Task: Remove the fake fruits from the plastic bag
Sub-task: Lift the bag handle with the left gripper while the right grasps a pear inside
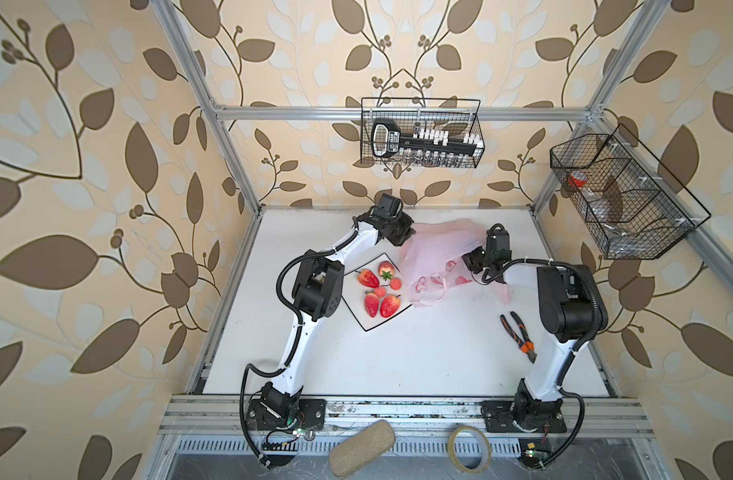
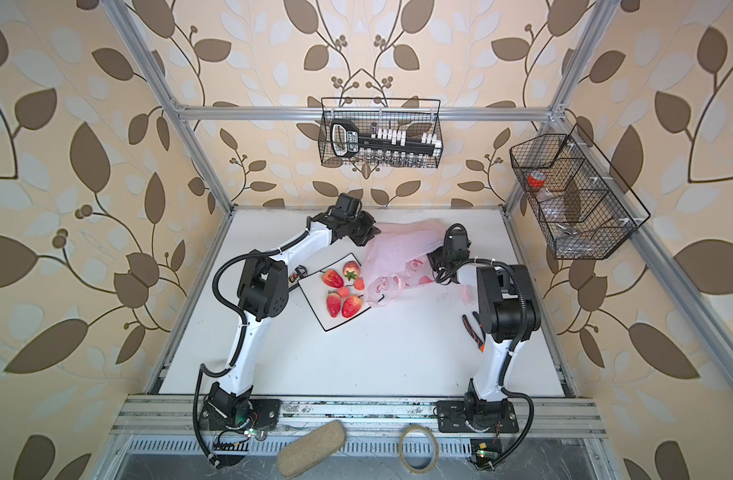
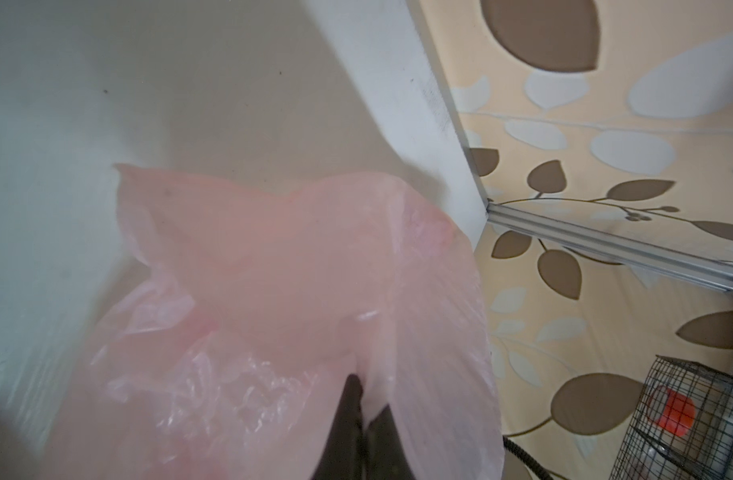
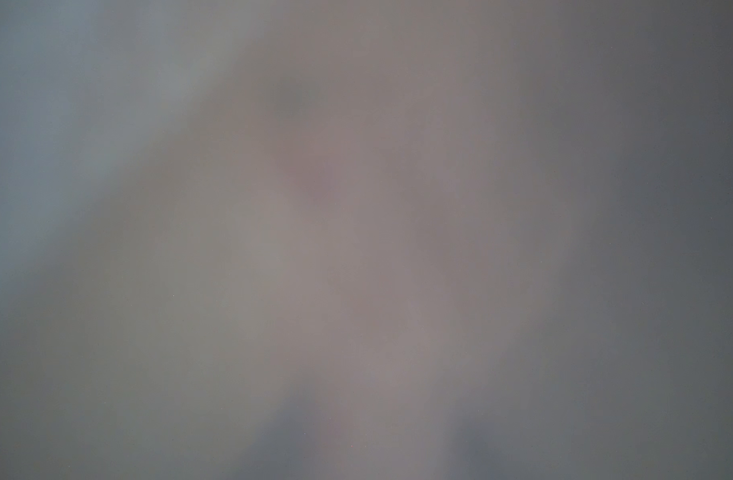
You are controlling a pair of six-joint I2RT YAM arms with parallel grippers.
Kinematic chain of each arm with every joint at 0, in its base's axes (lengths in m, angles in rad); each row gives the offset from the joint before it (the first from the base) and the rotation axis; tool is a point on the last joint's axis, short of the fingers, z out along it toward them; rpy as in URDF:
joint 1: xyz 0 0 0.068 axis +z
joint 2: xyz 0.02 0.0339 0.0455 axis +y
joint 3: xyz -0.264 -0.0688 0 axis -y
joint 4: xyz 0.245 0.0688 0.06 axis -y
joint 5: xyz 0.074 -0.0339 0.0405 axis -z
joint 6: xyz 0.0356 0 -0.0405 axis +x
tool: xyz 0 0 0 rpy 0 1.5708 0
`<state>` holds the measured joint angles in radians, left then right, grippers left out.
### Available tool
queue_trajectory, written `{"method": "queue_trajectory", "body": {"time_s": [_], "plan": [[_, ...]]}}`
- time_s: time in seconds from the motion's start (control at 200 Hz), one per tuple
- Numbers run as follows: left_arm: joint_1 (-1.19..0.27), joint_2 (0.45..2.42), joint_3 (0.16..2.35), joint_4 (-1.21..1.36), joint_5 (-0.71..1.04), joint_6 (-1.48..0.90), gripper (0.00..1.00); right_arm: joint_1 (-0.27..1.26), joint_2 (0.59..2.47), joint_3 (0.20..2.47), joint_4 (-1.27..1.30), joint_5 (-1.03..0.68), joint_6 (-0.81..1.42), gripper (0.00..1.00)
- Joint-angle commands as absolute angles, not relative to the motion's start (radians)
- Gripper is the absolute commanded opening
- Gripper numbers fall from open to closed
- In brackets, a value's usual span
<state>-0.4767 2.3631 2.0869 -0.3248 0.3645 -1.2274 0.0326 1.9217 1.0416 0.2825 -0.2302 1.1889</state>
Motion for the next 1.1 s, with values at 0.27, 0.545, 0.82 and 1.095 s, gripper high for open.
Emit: {"method": "queue_trajectory", "body": {"time_s": [0.27, 0.545, 0.82, 1.095], "plan": [[-0.549, 2.187, 2.190, -0.188, 0.484, -0.881, 0.00, 0.025, 1.800, 1.015, 0.322, -0.229, 1.240, 0.61], [-0.664, 2.077, 2.157, -0.056, 0.673, -0.729, 0.00, -0.022, 1.625, 0.923, 0.291, -0.185, 1.213, 0.67], [-0.620, 2.159, 2.084, 0.096, 0.728, -0.879, 0.00, -0.031, 1.563, 0.859, 0.300, -0.171, 1.222, 0.69], [-0.562, 2.245, 2.006, 0.066, 0.685, -0.964, 0.00, -0.028, 1.555, 0.888, 0.120, -0.071, 1.126, 0.69]]}}
